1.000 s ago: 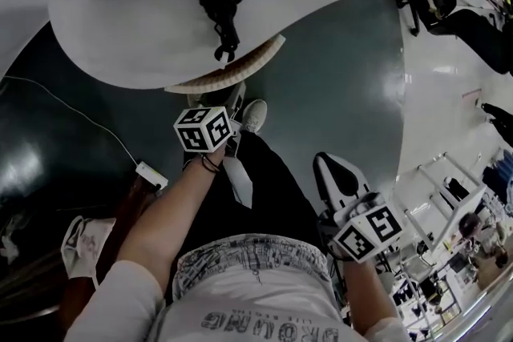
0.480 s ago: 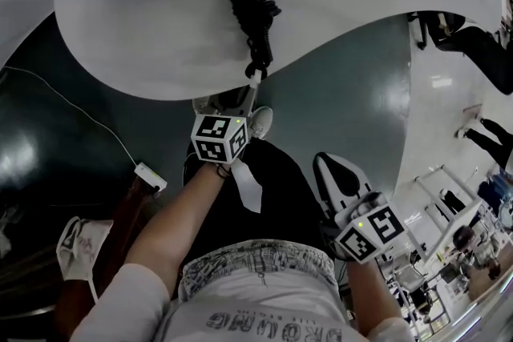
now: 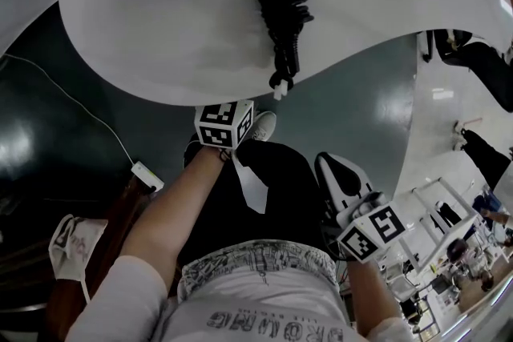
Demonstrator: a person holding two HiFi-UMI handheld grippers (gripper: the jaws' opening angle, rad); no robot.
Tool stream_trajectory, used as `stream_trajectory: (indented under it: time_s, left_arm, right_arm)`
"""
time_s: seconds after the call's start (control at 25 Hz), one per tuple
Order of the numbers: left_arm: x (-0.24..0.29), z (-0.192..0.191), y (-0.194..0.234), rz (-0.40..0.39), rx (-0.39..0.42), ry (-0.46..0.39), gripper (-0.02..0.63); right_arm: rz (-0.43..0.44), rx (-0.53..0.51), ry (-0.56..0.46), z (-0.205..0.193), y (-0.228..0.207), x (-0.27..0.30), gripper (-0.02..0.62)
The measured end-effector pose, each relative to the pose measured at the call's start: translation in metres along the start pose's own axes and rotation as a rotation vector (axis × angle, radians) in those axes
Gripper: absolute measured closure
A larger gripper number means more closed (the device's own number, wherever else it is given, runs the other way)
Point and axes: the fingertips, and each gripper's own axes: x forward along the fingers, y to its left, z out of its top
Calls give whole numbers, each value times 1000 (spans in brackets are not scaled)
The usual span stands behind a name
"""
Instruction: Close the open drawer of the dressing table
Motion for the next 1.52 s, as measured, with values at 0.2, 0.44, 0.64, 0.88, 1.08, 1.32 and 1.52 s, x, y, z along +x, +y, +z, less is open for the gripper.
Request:
stream_trajectory:
  time_s: [0.2, 0.44, 0.64, 0.88, 1.08, 1.32, 1.52]
  left_arm:
    - [8, 7, 6, 2, 138, -49, 506]
    - [8, 13, 6, 2, 220, -76, 511]
    - [0, 3, 8, 26, 210, -41, 508]
    - [-26, 4, -10, -33, 202, -8, 501]
    - [-61, 8, -25, -77, 207, 1, 497]
    - [-124, 41, -47, -127, 220, -21, 497]
    - [-177, 95, -58, -142, 255, -81, 497]
  right_arm:
    - [14, -13, -15, -1, -6, 15, 588]
    - [19, -24, -27, -4, -10, 25, 588]
    - [28, -28, -44, 4, 1, 23, 588]
    - [24, -41, -73, 18, 19, 17, 588]
    - [18, -52, -102, 24, 36, 12, 588]
    - [26, -76, -131, 34, 71, -2, 588]
    - [41, -104, -175, 56, 101, -16, 588]
